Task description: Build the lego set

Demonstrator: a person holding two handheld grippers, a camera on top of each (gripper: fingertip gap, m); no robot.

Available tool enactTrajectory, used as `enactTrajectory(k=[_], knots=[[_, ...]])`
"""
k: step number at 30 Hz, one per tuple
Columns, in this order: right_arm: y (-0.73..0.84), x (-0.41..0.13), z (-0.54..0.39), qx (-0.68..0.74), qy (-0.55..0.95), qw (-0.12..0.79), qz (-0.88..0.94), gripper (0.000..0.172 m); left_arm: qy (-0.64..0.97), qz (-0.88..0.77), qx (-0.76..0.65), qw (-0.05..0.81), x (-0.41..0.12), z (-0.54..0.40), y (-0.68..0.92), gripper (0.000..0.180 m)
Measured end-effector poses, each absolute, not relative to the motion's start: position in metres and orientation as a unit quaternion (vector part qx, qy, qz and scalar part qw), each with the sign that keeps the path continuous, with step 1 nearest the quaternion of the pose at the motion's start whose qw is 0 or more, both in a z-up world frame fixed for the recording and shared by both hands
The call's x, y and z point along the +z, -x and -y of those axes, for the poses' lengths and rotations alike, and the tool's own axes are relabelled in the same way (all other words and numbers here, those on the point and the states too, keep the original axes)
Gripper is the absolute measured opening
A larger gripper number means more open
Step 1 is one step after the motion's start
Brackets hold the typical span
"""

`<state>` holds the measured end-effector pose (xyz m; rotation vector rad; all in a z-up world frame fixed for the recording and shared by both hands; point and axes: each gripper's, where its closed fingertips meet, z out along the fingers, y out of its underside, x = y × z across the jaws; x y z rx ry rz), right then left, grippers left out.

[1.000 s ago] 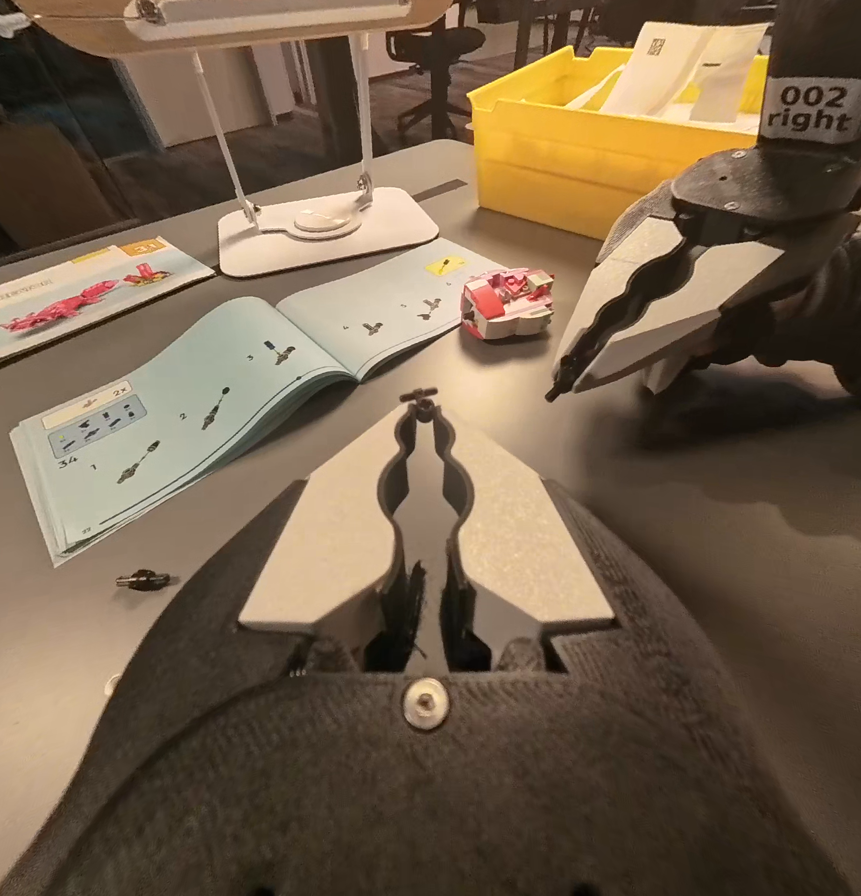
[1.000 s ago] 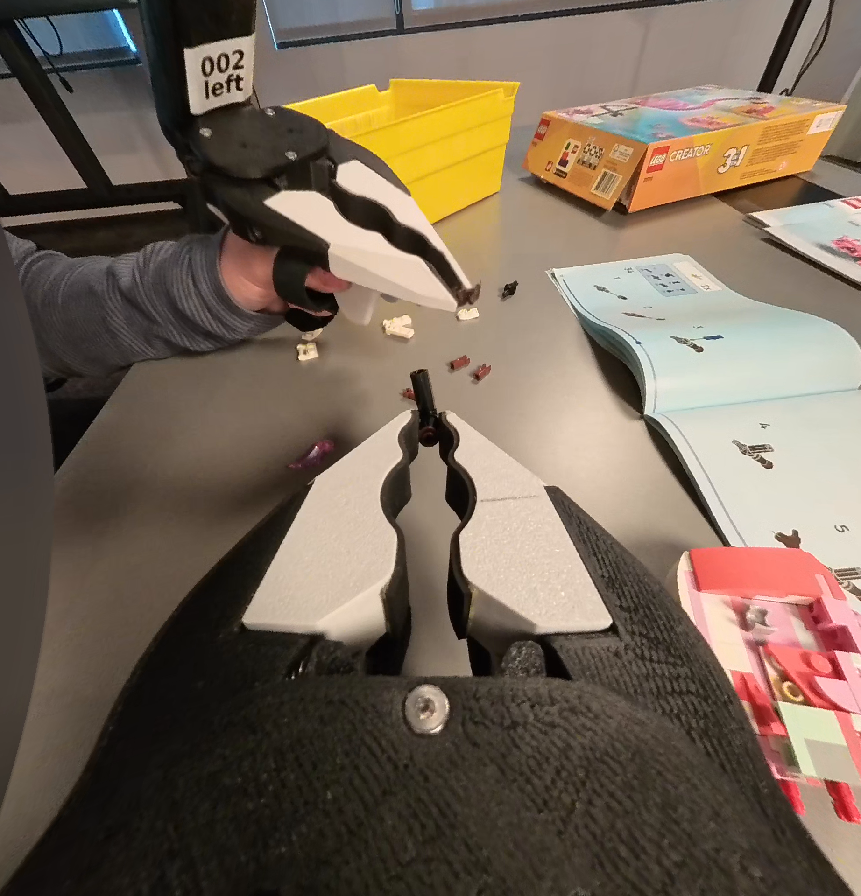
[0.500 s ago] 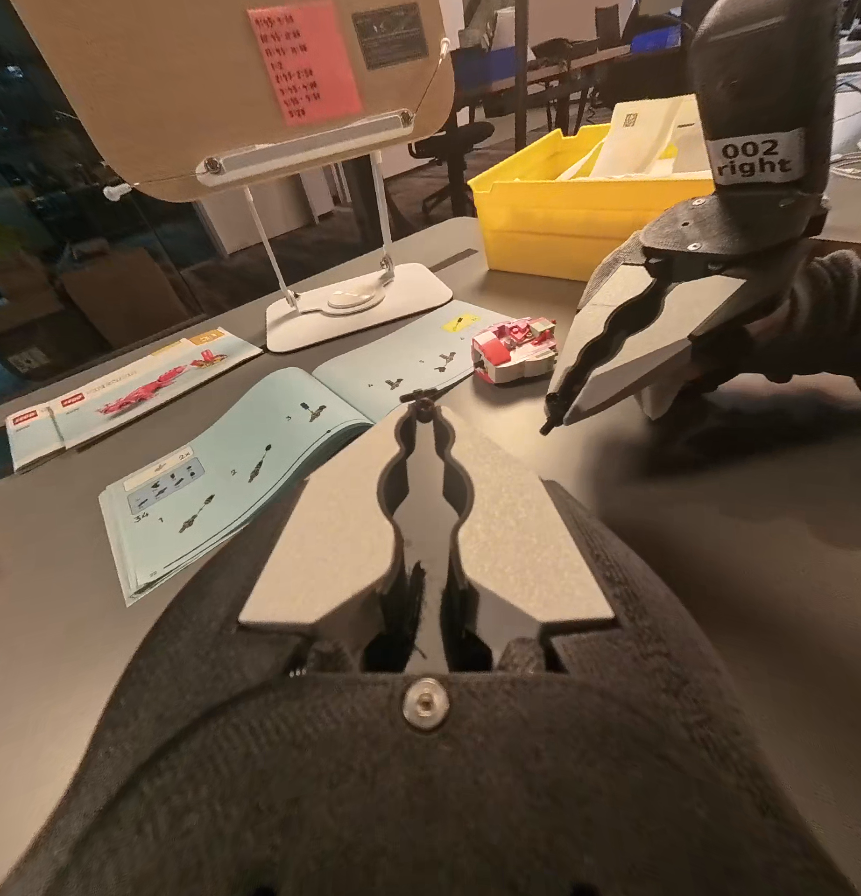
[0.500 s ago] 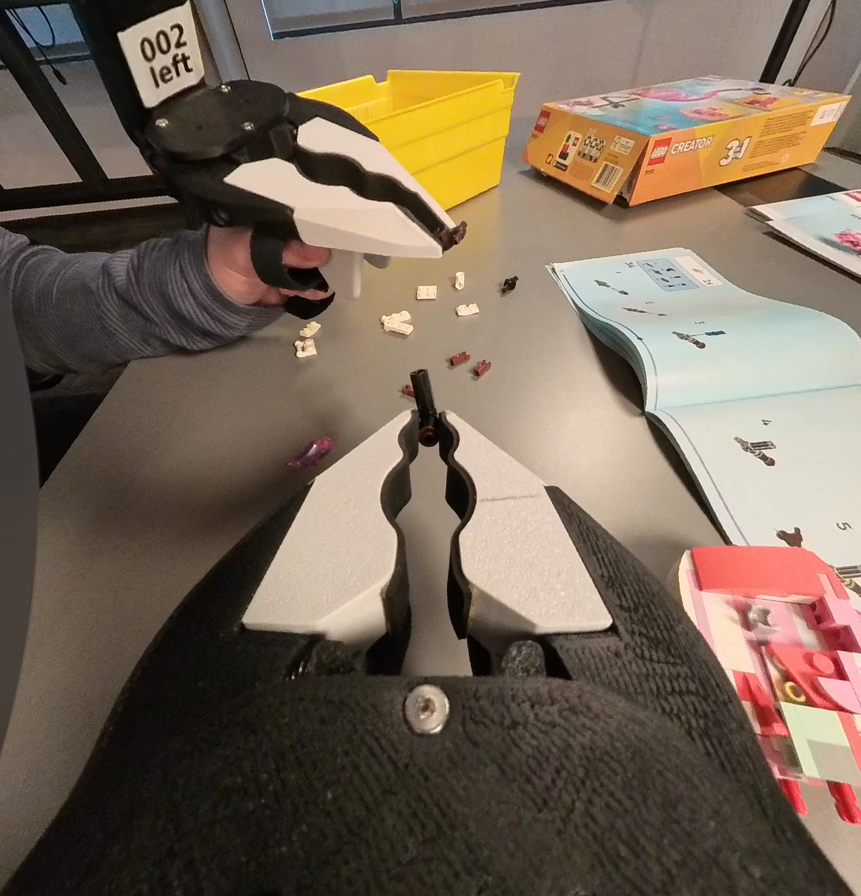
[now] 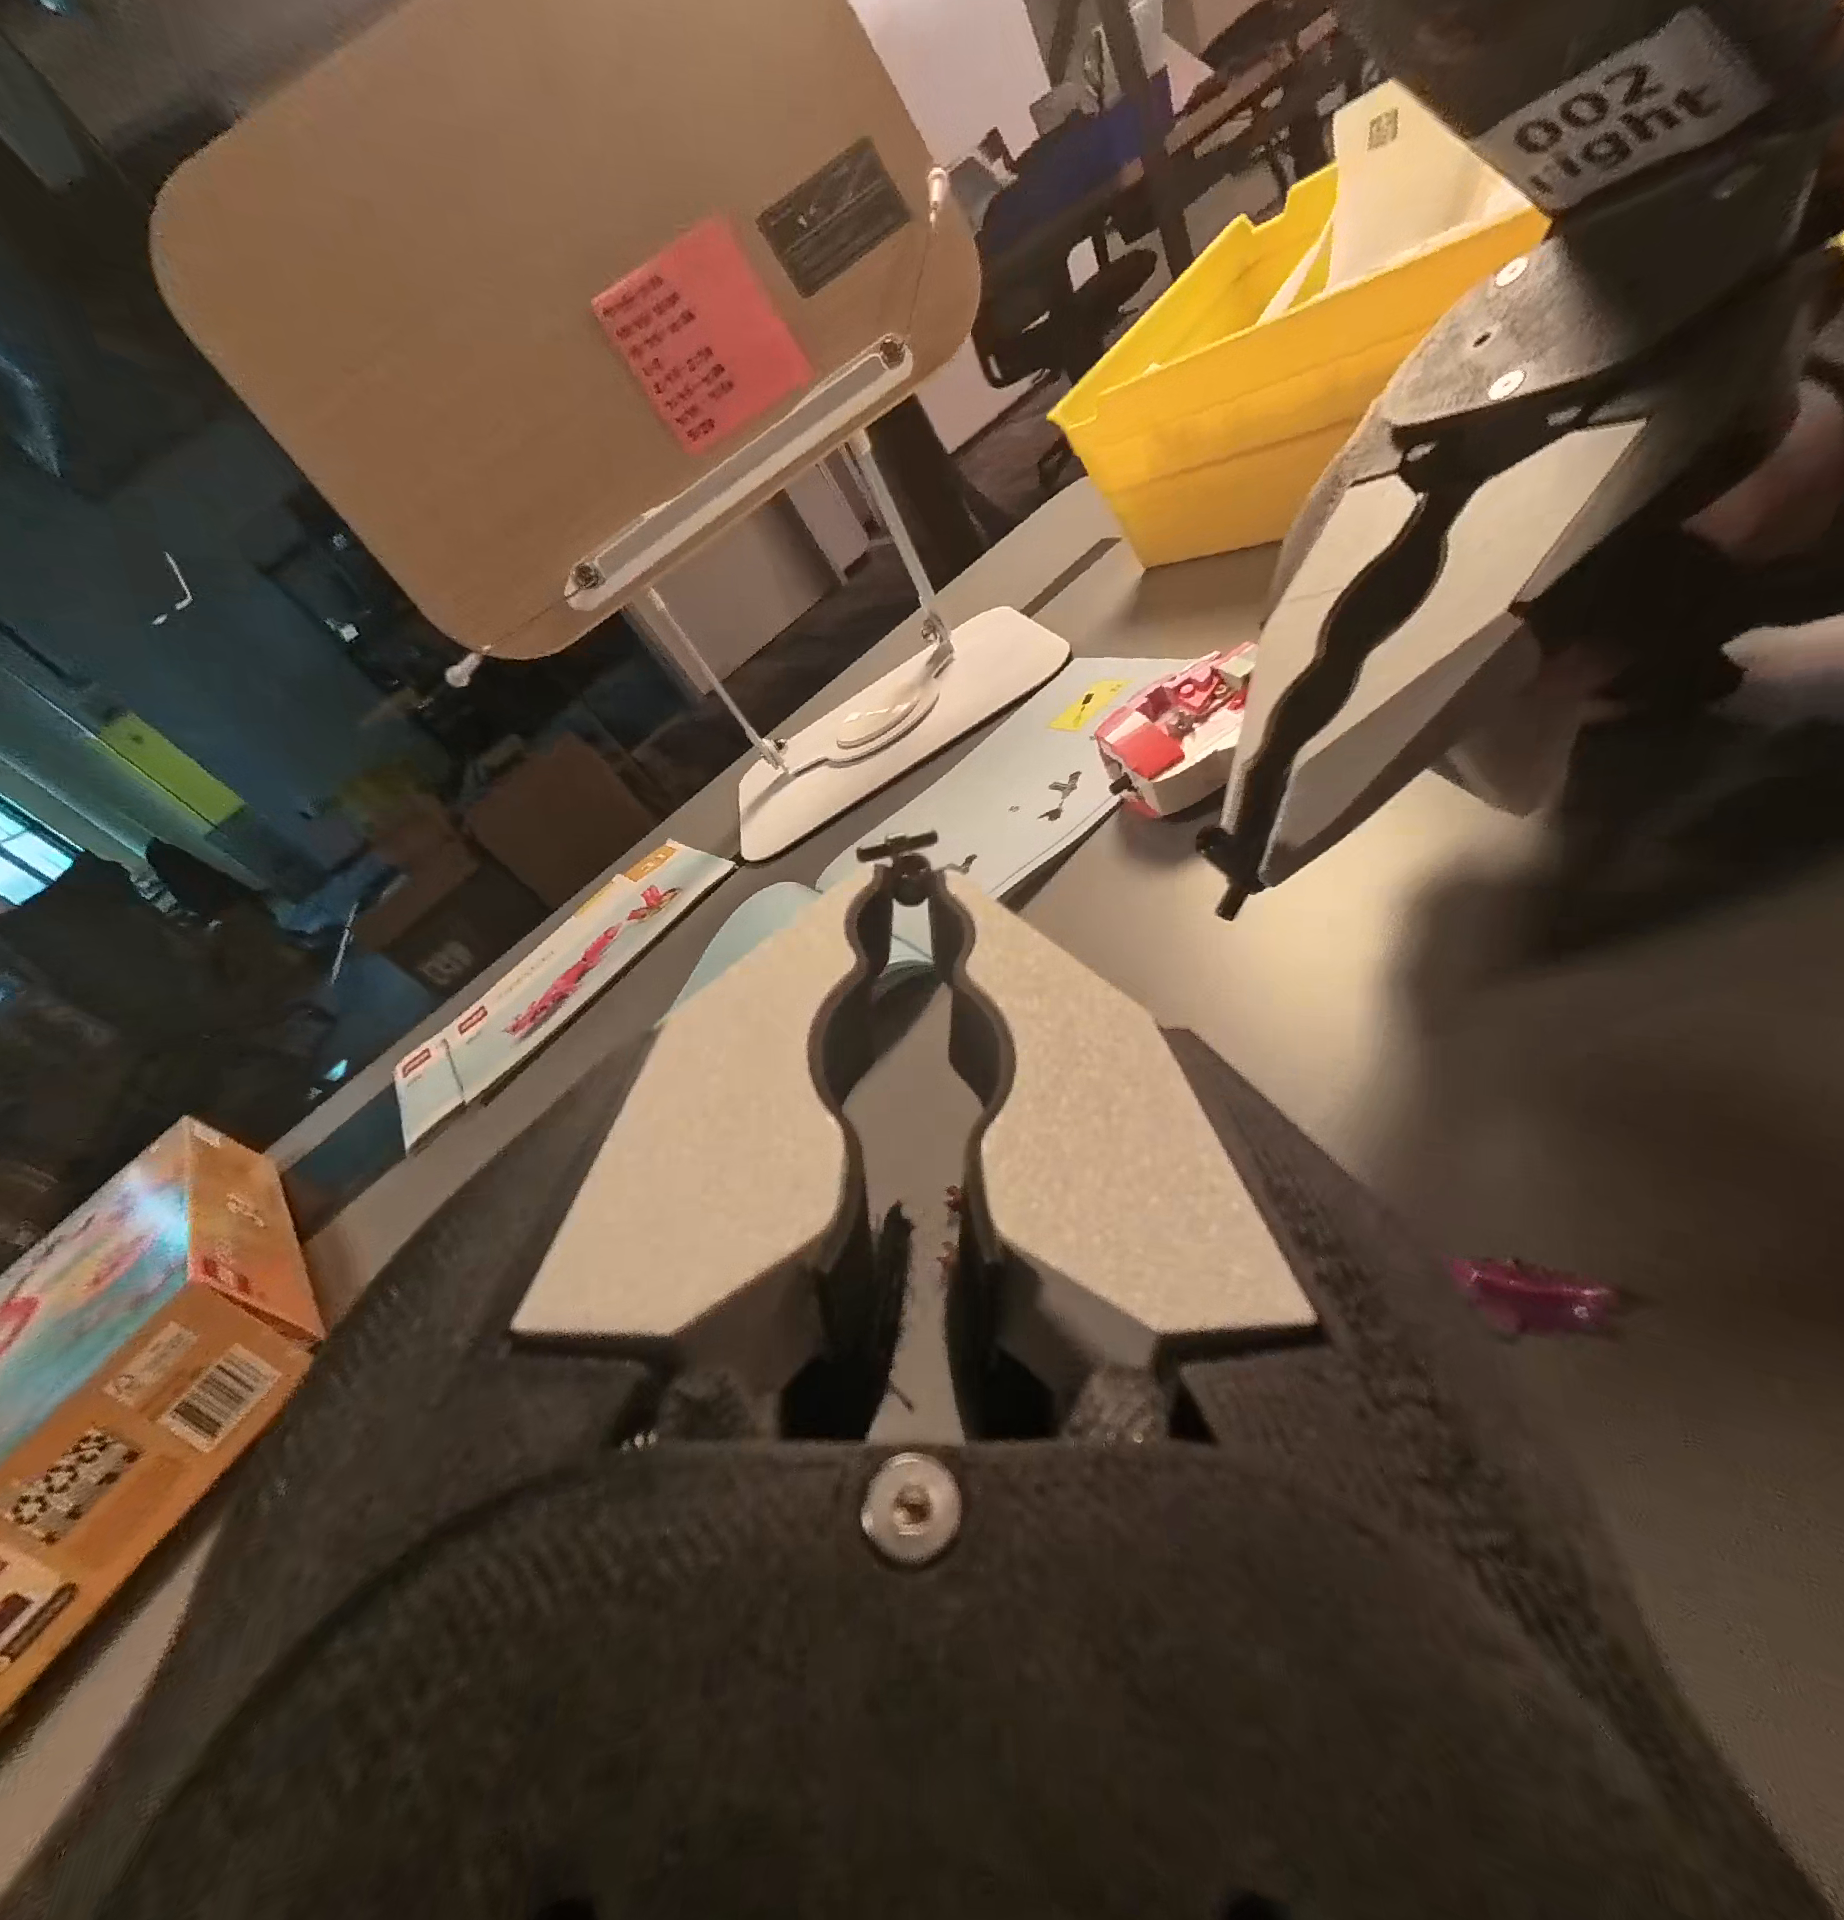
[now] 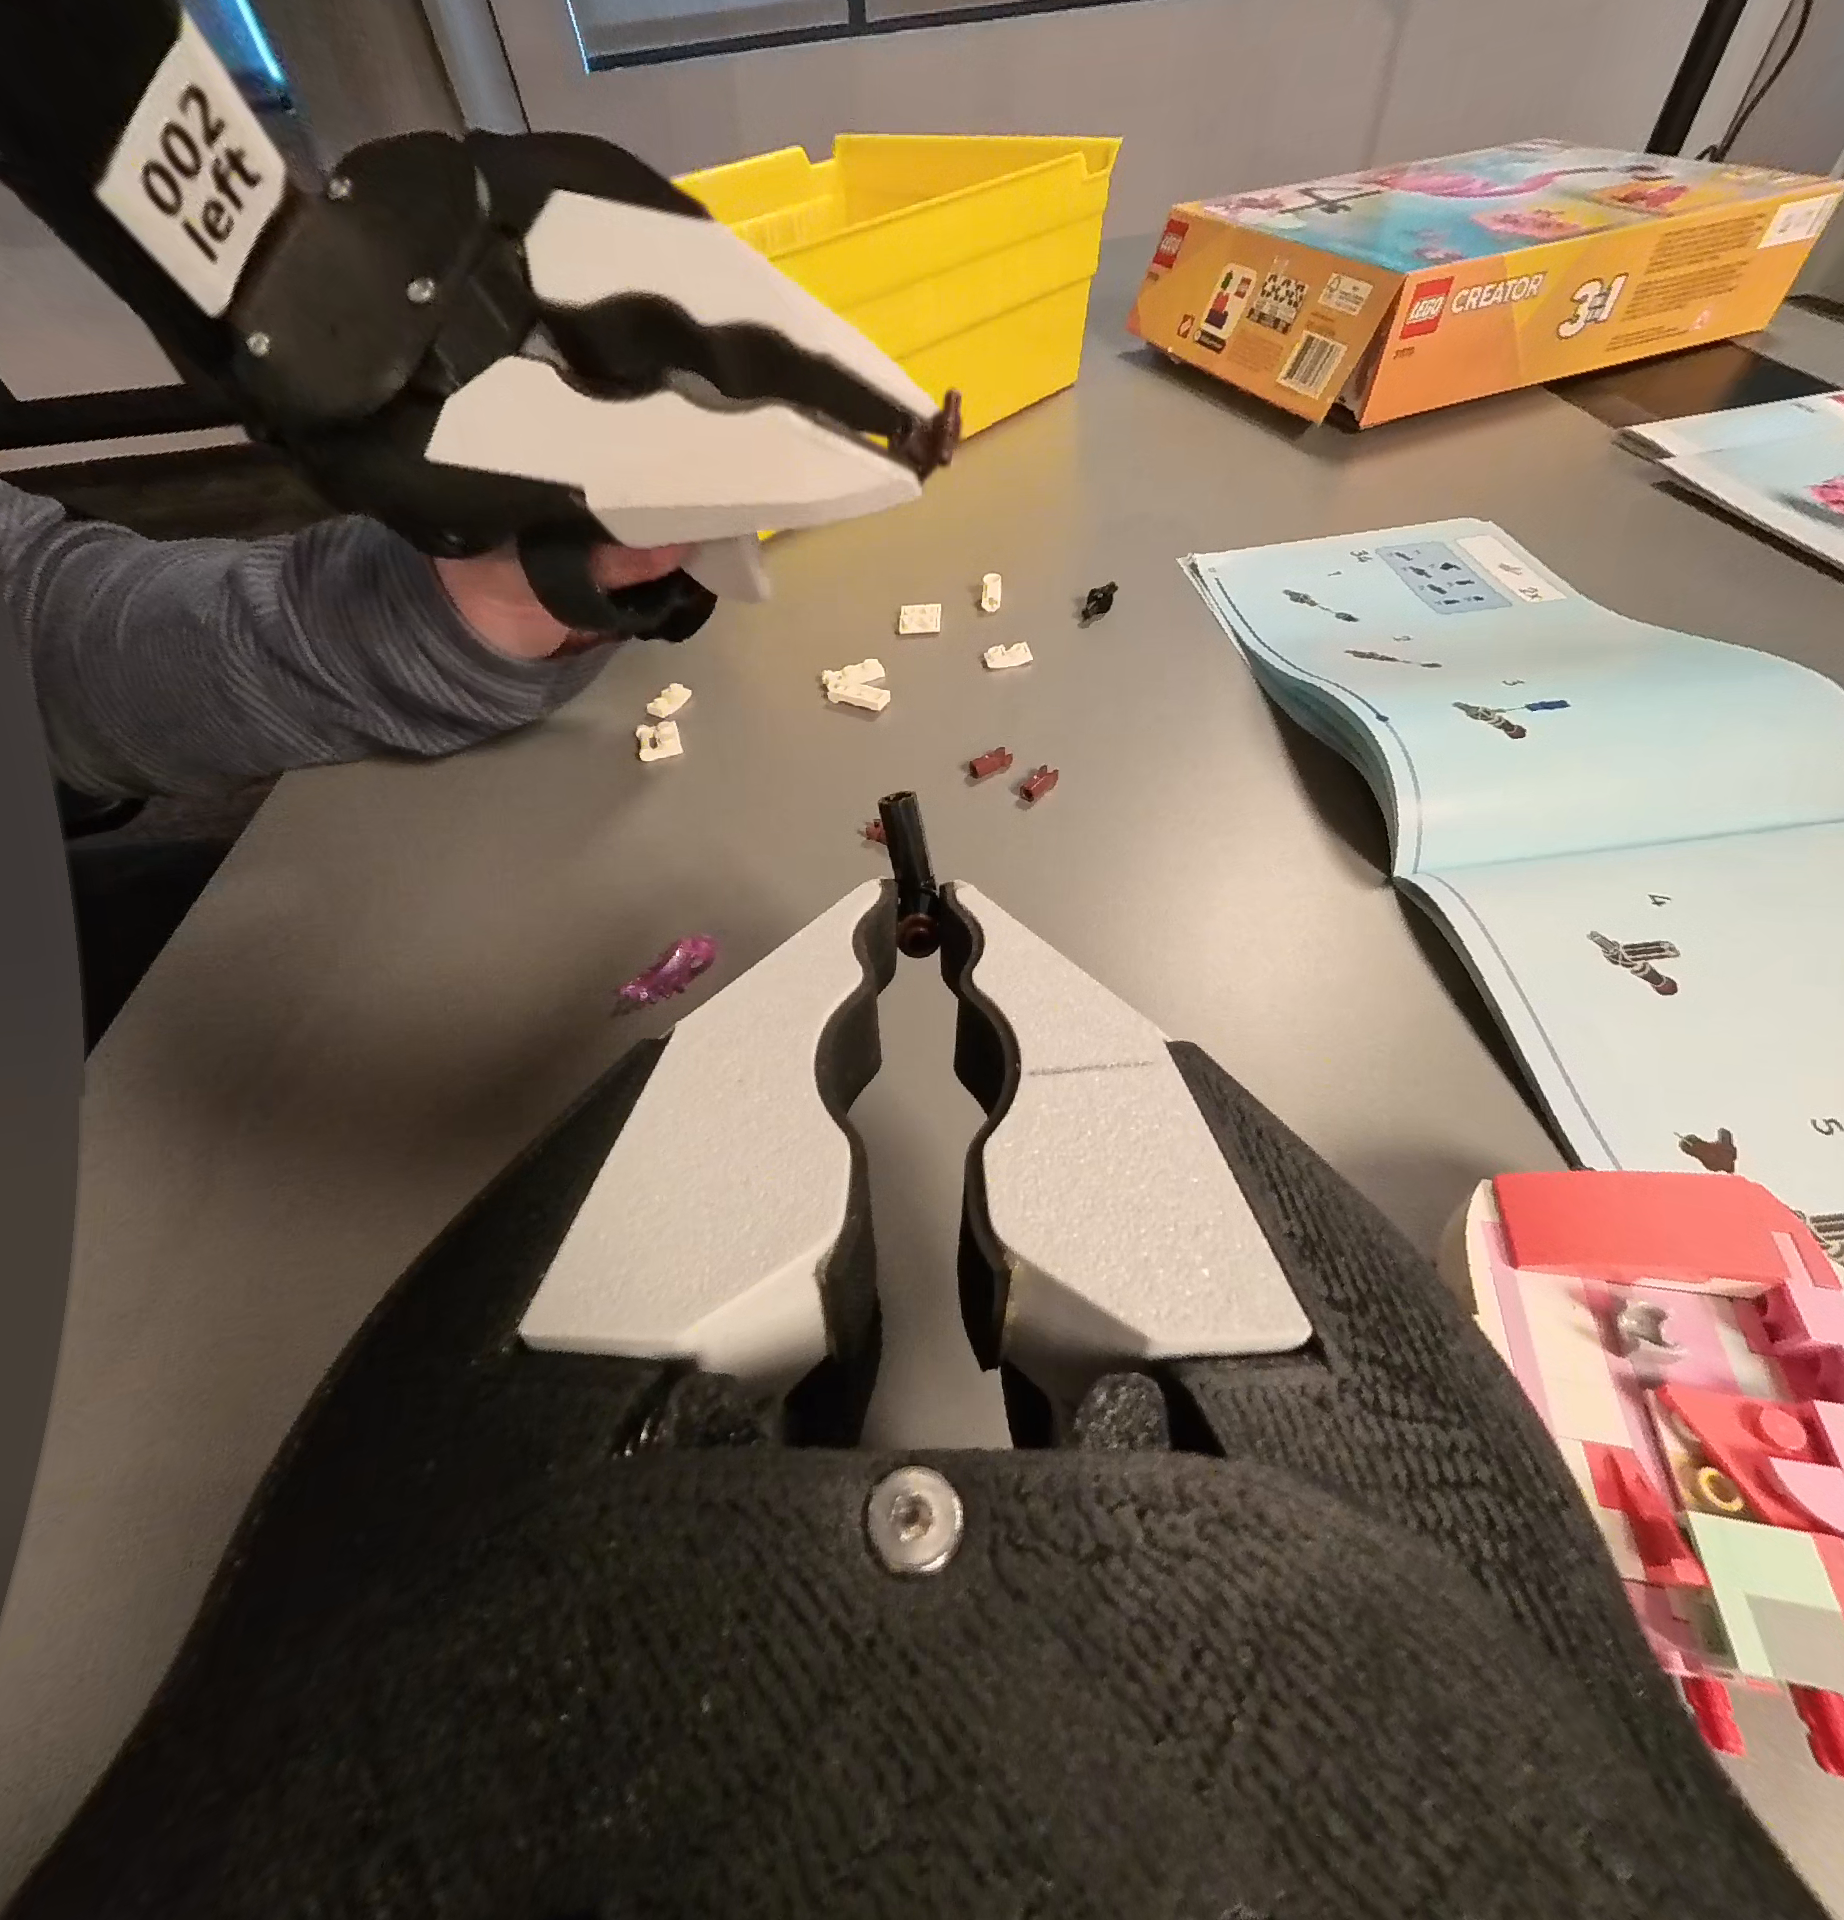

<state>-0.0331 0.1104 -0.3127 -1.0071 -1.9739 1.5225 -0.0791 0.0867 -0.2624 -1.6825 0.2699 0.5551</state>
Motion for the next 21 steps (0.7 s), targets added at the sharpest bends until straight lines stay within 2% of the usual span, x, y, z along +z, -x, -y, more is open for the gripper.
enactTrajectory(k=[5, 9, 15, 21], knots=[[0.034, -0.313, -0.111, 0.551, 0.369, 0.226, 0.714, 0.006, 0.742, -0.138, 0.249, 0.607, -0.271, -0.090, 0.076, 0.006], [0.035, -0.313, -0.113, 0.551, 0.374, 0.227, 0.711, 0.006, 0.780, -0.163, 0.236, 0.557, -0.294, -0.094, 0.076, 0.006], [0.036, -0.308, -0.119, 0.557, 0.375, 0.243, 0.700, 0.006, 0.835, -0.260, 0.265, 0.405, -0.332, -0.089, 0.089, 0.006], [0.043, -0.291, -0.147, 0.557, 0.380, 0.340, 0.656, 0.006, 0.805, -0.417, 0.351, 0.235, -0.349, -0.088, 0.095, 0.006]])
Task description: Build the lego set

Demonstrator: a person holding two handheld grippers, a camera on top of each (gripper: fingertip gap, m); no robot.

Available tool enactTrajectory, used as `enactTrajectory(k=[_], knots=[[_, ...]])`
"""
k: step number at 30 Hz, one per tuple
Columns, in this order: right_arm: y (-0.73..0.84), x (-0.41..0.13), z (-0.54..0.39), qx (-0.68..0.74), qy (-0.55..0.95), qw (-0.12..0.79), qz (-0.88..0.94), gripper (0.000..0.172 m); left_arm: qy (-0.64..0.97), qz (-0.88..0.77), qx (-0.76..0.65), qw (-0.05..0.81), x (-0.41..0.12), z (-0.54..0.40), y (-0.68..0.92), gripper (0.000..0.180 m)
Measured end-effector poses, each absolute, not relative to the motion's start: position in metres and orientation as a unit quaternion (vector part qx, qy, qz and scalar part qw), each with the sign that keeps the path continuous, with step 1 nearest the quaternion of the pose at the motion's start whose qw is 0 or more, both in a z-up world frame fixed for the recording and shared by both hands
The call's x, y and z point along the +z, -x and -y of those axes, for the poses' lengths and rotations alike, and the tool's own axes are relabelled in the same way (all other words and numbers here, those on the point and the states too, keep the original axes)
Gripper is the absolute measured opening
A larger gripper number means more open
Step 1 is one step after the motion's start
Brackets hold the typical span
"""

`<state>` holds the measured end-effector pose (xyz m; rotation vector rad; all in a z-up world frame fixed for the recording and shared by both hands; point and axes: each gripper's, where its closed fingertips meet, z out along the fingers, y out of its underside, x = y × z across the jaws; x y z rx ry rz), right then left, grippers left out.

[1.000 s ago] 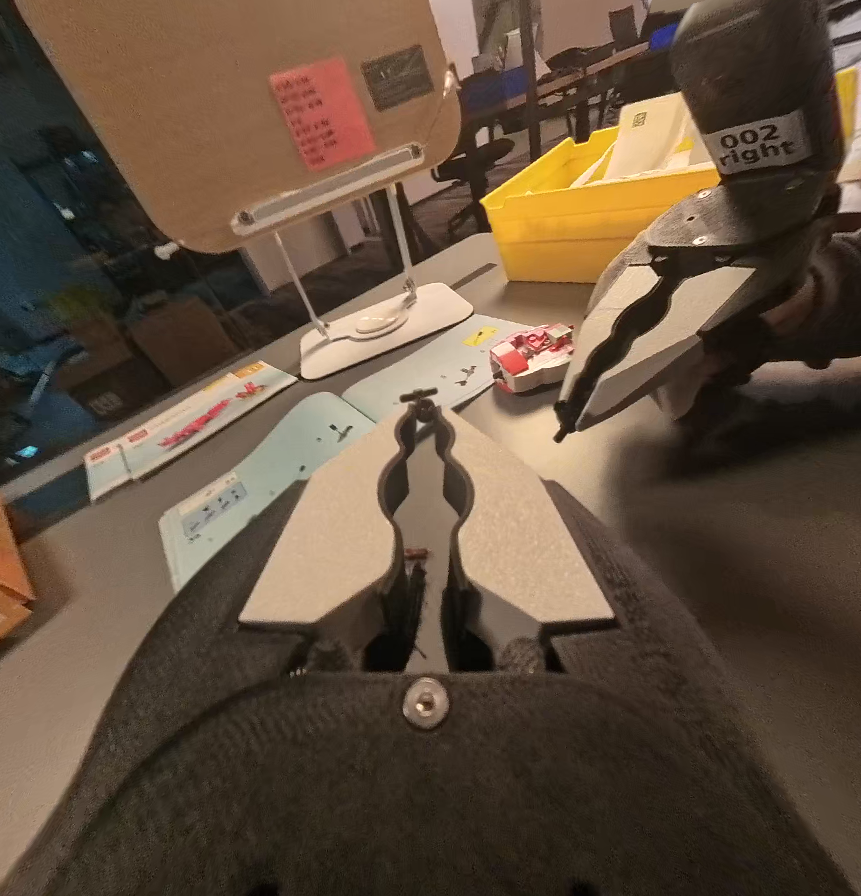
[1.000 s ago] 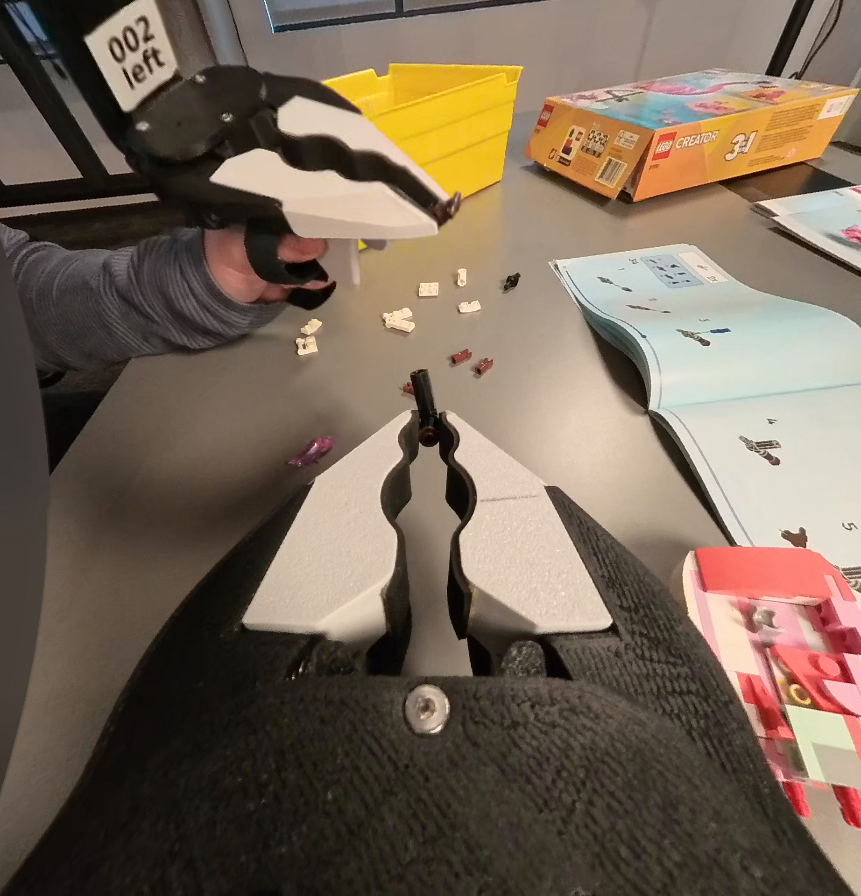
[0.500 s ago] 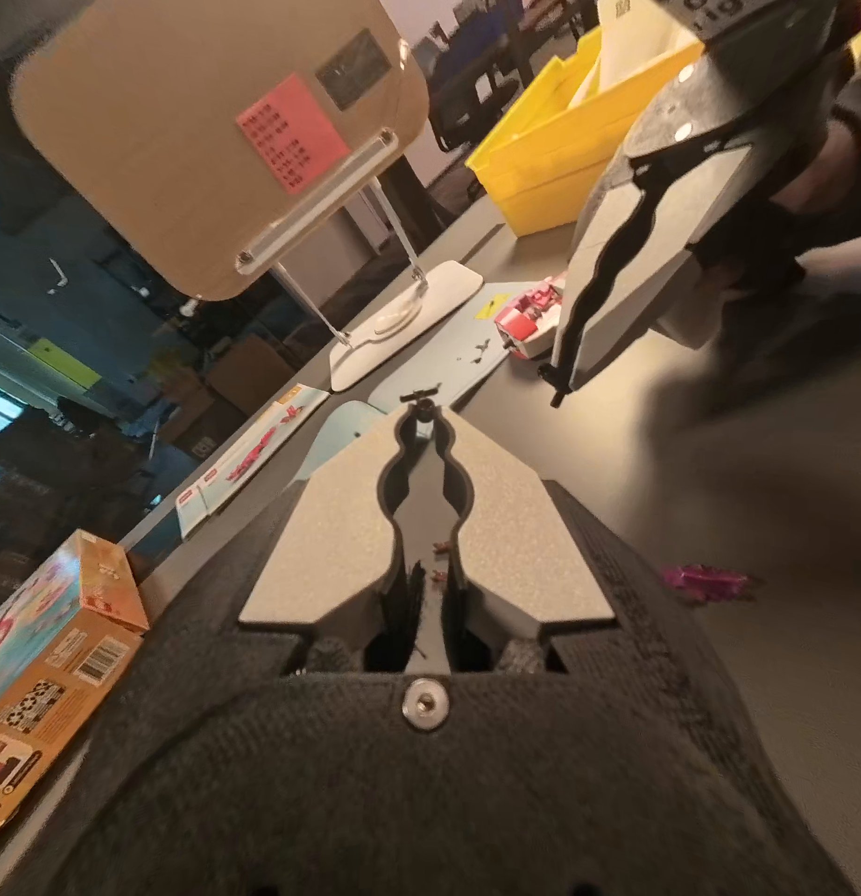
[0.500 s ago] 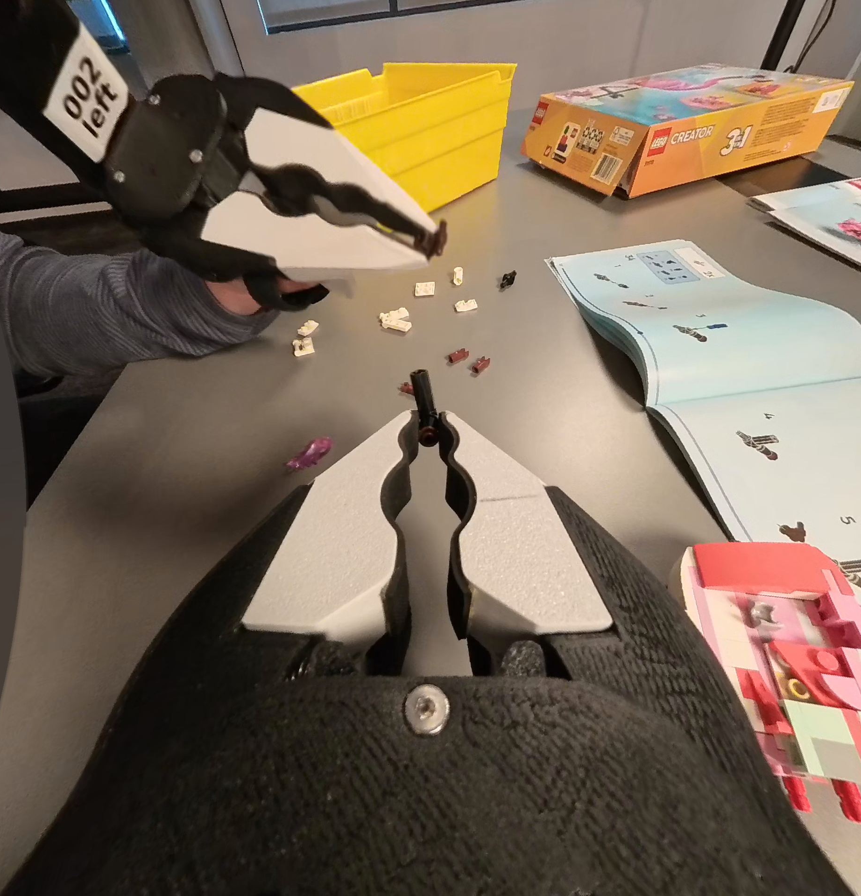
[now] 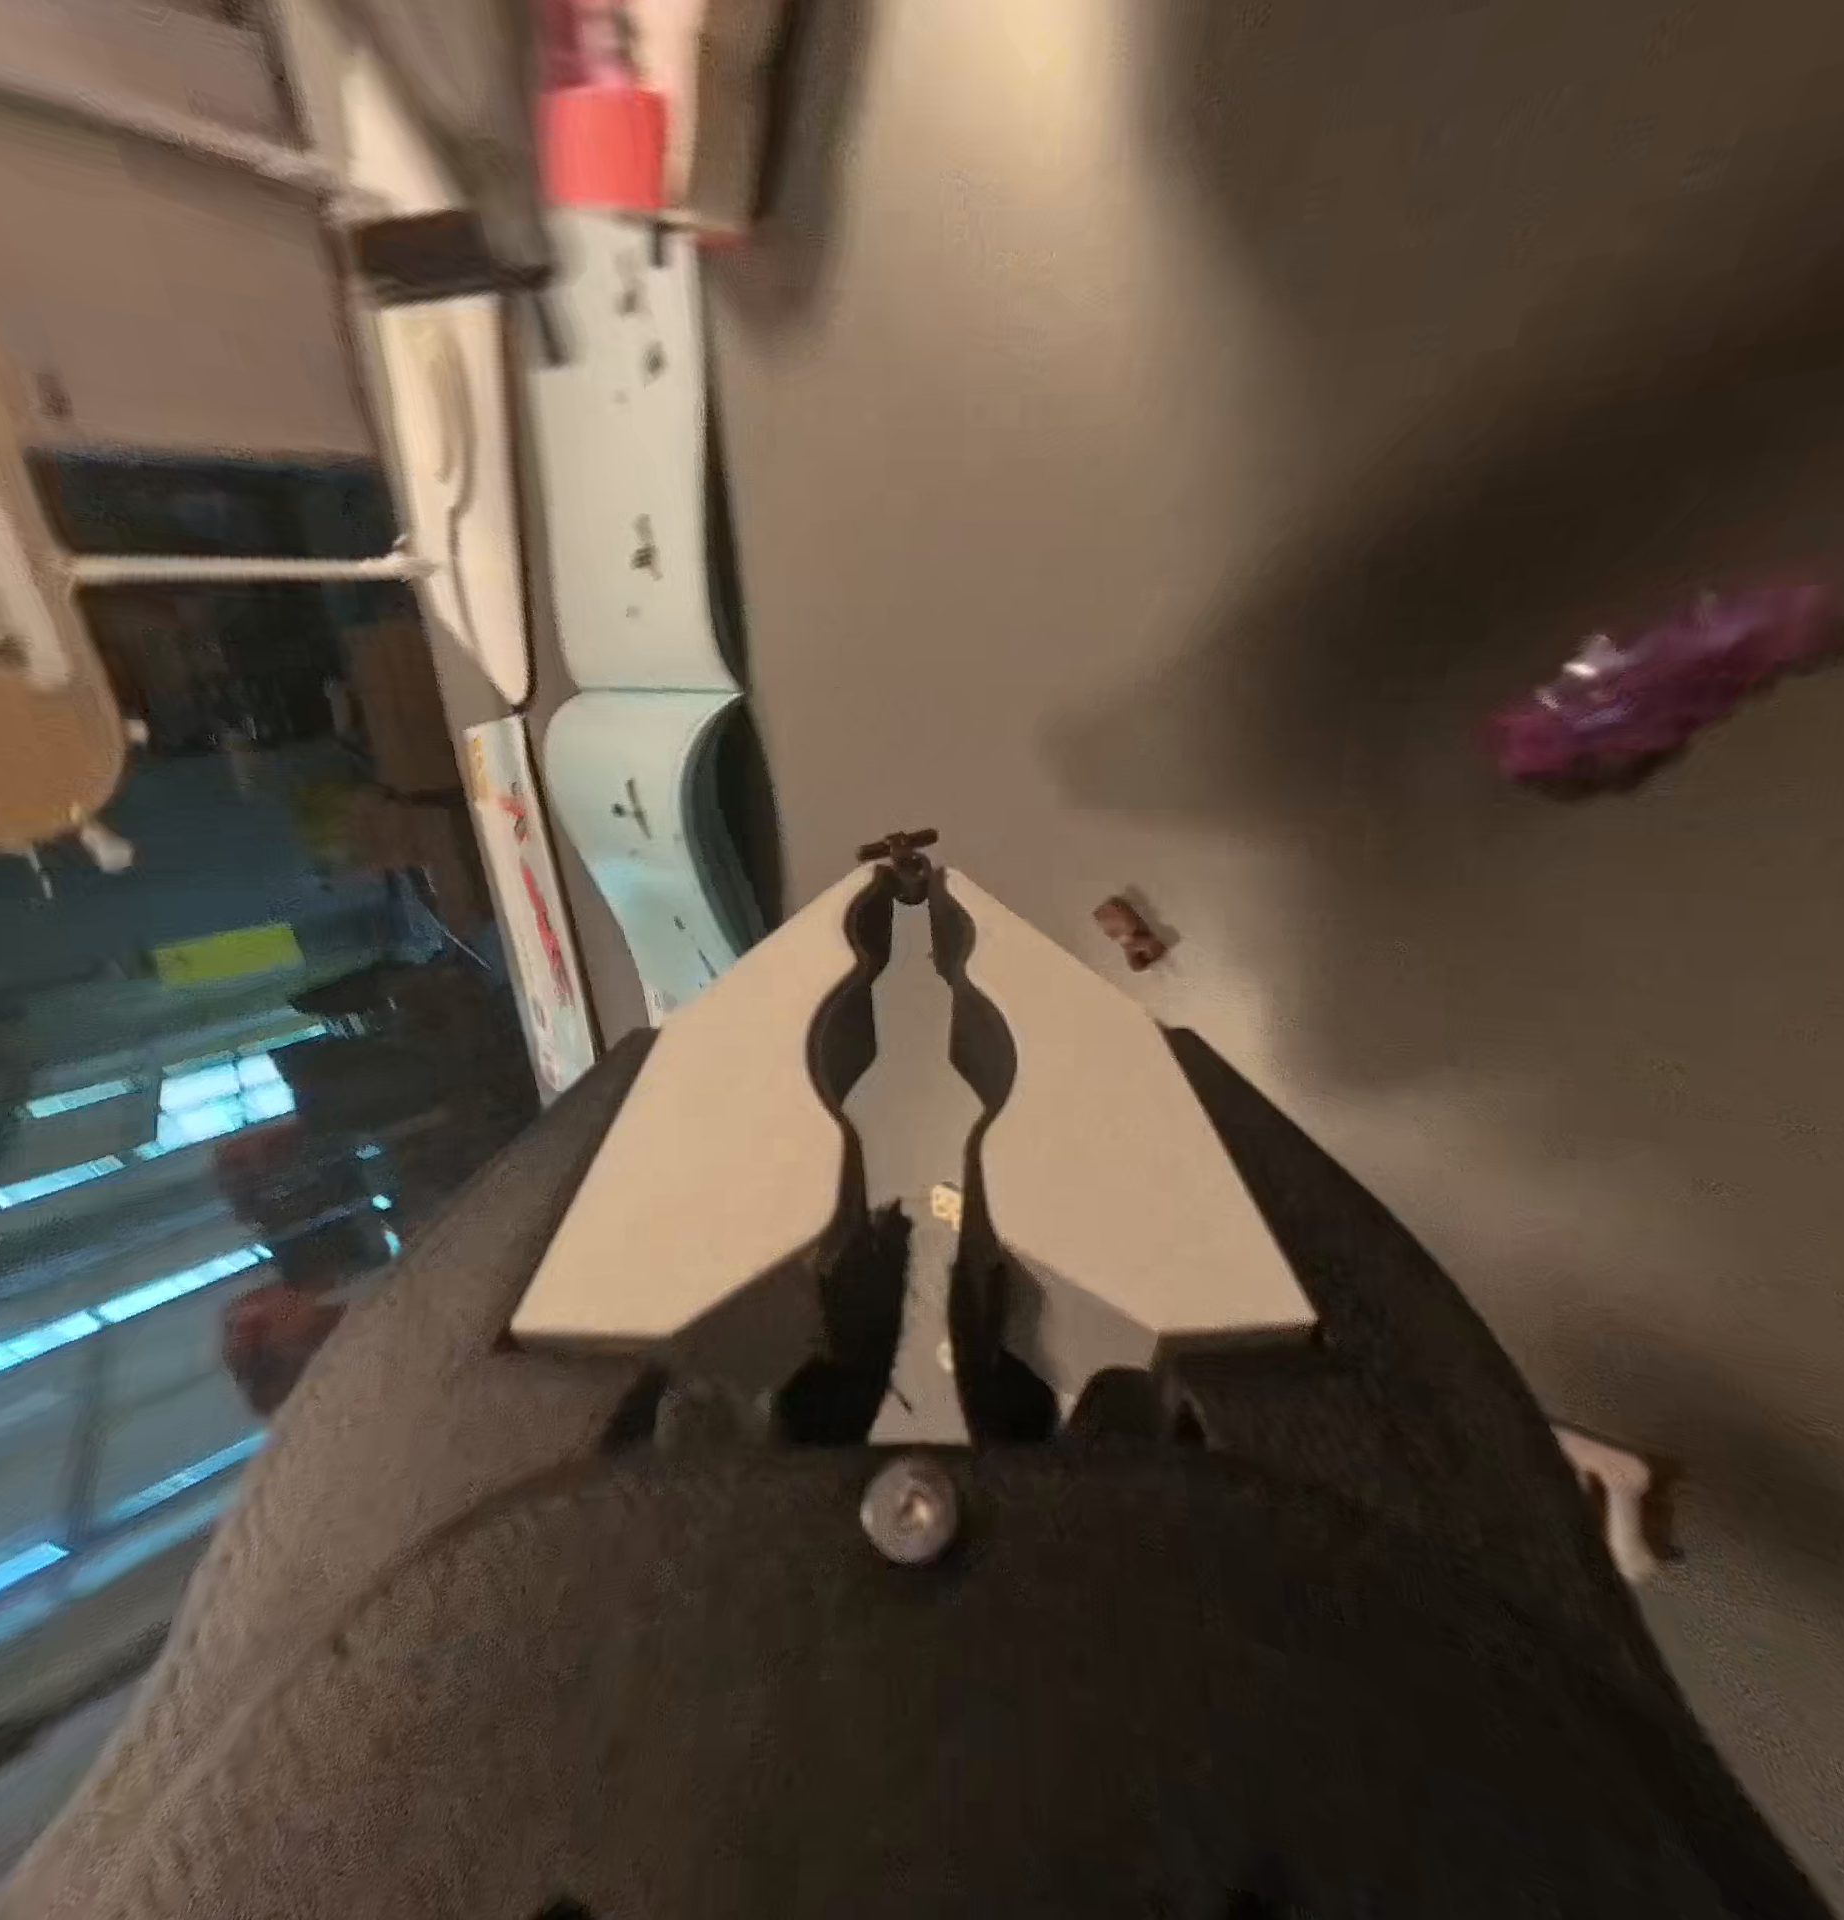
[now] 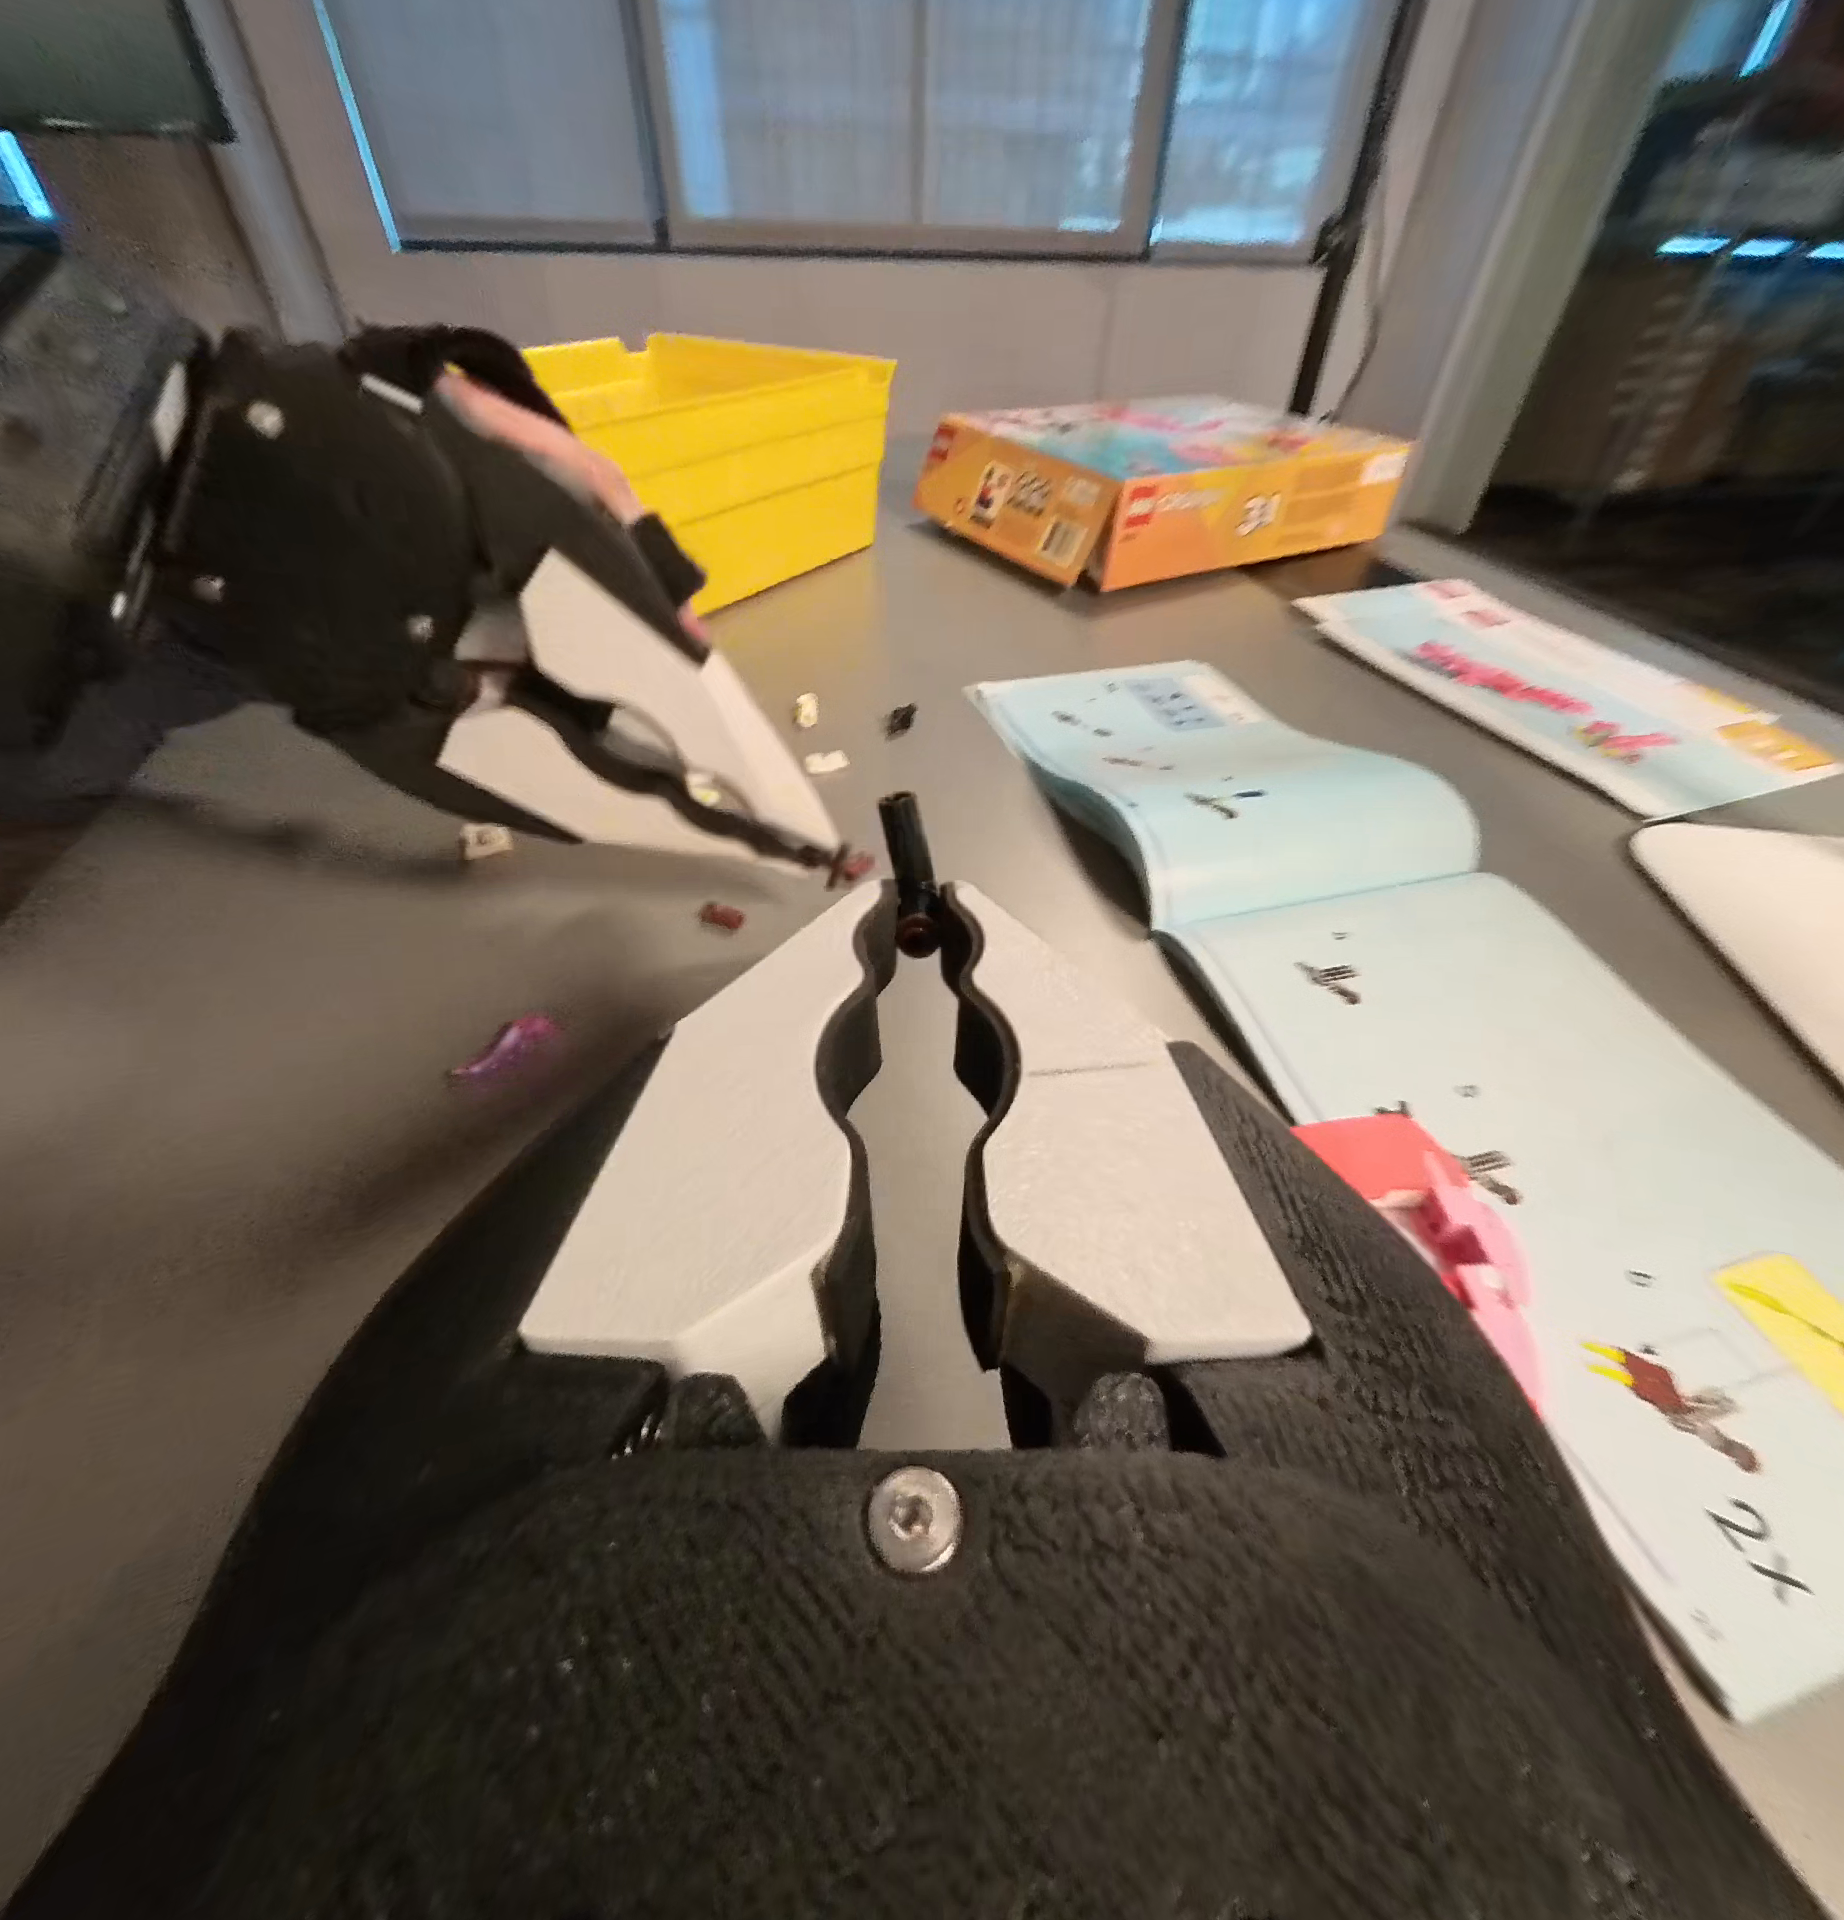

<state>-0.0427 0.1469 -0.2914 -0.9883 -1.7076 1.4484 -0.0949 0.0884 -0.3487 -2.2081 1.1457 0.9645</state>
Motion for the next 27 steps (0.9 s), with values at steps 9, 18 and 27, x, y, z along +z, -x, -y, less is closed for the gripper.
enactTrajectory(k=[9, 18, 27], knots=[[0.046, -0.278, -0.173, 0.553, 0.394, 0.414, 0.607, 0.006, 0.781, -0.516, 0.334, 0.113, -0.368, -0.086, 0.087, 0.013], [0.045, -0.275, -0.174, 0.563, 0.395, 0.408, 0.600, 0.006, 0.885, -0.386, 0.091, 0.245, -0.356, -0.084, 0.053, 0.038], [0.045, -0.275, -0.174, 0.572, 0.395, 0.401, 0.597, 0.006, 0.922, -0.276, -0.066, 0.265, -0.346, -0.083, 0.052, 0.023]])
